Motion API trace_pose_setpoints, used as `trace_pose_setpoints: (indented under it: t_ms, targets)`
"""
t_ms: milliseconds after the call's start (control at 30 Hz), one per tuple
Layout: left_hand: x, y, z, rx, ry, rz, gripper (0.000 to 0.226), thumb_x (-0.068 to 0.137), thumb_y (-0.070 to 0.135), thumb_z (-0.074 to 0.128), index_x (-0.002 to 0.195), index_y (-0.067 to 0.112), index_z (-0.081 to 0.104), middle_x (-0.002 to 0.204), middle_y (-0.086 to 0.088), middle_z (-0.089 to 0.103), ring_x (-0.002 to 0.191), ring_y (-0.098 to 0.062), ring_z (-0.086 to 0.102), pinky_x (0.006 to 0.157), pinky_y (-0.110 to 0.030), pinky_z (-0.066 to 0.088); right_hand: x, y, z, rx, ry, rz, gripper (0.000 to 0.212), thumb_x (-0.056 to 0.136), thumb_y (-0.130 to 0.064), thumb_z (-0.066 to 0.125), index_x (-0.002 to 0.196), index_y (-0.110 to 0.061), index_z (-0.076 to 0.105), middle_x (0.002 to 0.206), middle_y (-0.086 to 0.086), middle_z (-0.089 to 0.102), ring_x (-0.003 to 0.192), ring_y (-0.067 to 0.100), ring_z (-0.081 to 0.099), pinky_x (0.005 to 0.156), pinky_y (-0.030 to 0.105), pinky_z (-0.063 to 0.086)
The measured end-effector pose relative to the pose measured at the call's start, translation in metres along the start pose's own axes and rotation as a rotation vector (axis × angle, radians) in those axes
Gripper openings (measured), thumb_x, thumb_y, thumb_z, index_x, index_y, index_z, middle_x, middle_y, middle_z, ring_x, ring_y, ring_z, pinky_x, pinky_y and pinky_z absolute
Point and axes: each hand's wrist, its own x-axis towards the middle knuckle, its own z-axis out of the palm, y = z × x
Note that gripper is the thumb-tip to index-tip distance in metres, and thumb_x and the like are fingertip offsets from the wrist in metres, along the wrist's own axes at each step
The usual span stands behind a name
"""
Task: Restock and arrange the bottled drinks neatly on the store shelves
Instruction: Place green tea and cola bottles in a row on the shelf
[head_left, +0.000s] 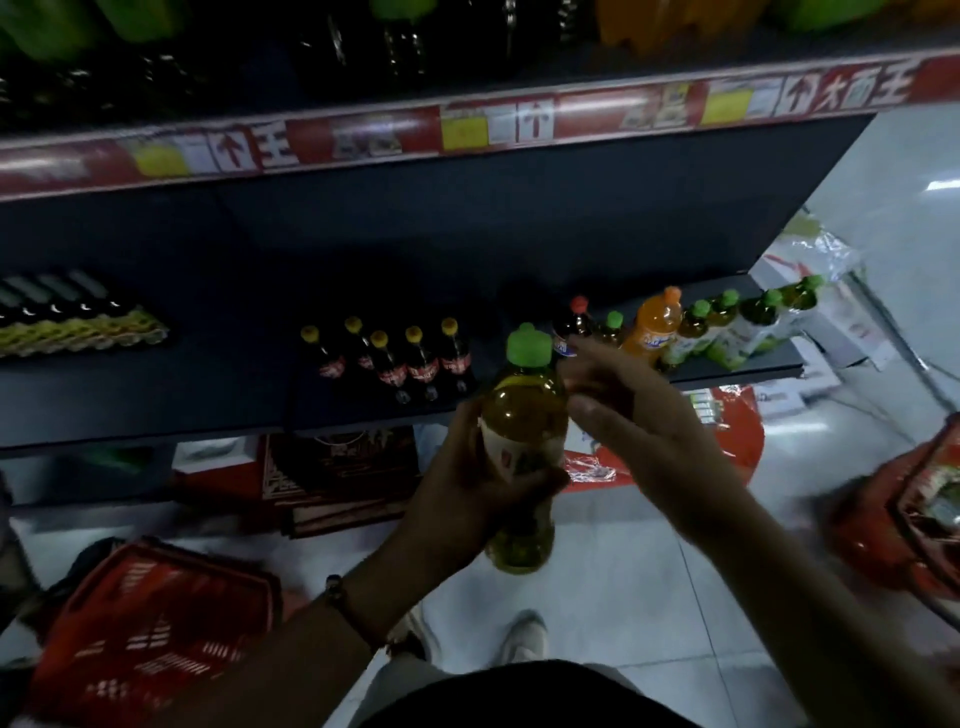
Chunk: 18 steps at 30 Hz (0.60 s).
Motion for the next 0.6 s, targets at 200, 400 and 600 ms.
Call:
trace_pose_setpoints:
  t_ms: [200, 400, 600]
  targets:
    - [-0.032, 0.019, -0.001, -0.183, 0.149, -0.074, 0.068, 0.067, 0.041, 0.088, 0.121, 0.024, 0.052, 0.101, 0.001, 0.071, 0.095, -0.013, 0.071, 0.075, -0.031, 0.060, -0.055, 0.030, 0.040, 0.441, -0.268, 0.372, 0.083, 0.063, -0.040, 0.079, 0.137, -0.036, 0.042, 0.128, 0.001, 0.060, 0.110, 0.014, 0.064, 0.083, 0.029, 0.055]
    - [-0.048, 0.047, -0.012, -0.227, 0.207, -0.009, 0.047, 0.078, 0.044, 0.059, 0.120, 0.022, 0.062, 0.101, 0.007, 0.075, 0.094, -0.009, 0.071, 0.072, -0.022, 0.057, -0.063, 0.016, 0.060, 0.497, -0.193, 0.259, 0.080, 0.066, -0.011, 0.082, 0.133, -0.034, 0.045, 0.109, 0.002, 0.068, 0.098, 0.025, 0.068, 0.077, 0.036, 0.057]
    - [-0.050, 0.071, -0.042, -0.253, 0.258, -0.010, 0.029, 0.086, 0.042, 0.063, 0.110, 0.027, 0.069, 0.106, -0.002, 0.075, 0.103, -0.019, 0.070, 0.087, -0.041, 0.057, -0.048, -0.015, 0.068, 0.325, -0.158, 0.176, 0.071, 0.064, -0.021, 0.081, 0.126, -0.032, 0.048, 0.101, -0.007, 0.068, 0.089, 0.020, 0.069, 0.071, 0.036, 0.059]
